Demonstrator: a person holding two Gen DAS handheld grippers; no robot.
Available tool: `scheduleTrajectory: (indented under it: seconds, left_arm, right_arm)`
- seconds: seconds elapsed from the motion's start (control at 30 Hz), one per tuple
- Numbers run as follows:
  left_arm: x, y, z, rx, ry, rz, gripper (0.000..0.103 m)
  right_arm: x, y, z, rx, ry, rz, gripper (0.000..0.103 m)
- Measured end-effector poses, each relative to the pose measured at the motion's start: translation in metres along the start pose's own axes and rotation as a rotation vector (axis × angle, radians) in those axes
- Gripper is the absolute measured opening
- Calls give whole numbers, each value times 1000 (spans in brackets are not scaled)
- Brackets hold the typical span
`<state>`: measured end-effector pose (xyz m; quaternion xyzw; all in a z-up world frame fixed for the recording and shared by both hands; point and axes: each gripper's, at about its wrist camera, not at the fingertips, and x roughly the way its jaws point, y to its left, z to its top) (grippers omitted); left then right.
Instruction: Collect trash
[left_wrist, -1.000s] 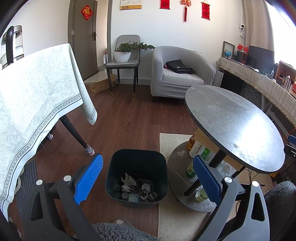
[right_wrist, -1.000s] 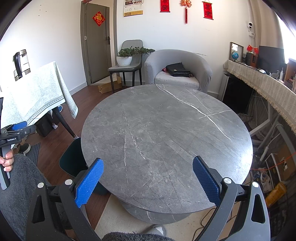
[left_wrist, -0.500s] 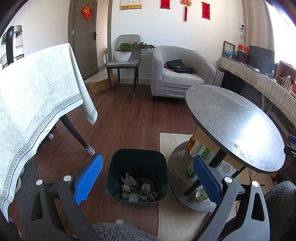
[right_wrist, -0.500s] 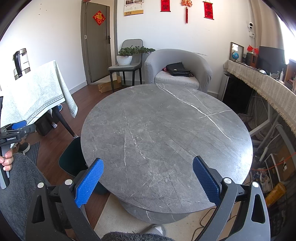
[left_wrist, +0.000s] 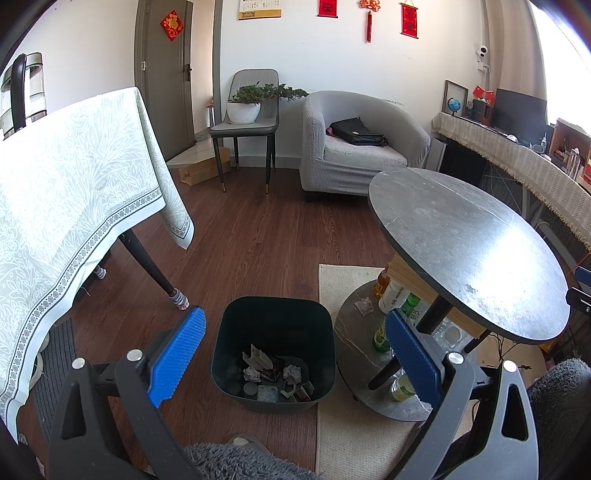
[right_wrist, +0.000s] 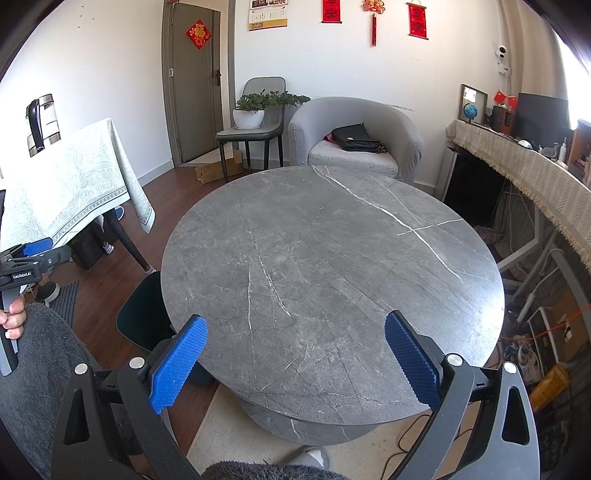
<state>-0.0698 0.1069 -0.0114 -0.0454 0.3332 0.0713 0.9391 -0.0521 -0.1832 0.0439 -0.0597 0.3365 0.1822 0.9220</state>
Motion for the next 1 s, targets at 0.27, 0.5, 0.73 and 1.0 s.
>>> scheduleTrajectory:
  seconds: [0.27, 0.5, 0.73, 1.0]
  left_arm:
    - [0, -1, 0, 1, 0, 0, 99]
    - [1, -1, -1, 2, 1, -1, 99]
    - [1, -1, -1, 1, 4, -3, 99]
    - [4, 0, -4, 4, 11, 1, 99]
  right_arm:
    - [0, 0, 0, -1, 0, -1, 98]
    - [1, -2, -2, -2, 4, -1, 98]
    - [1, -2, -2, -3, 5, -1, 98]
    - [1, -1, -1, -3, 5, -1, 98]
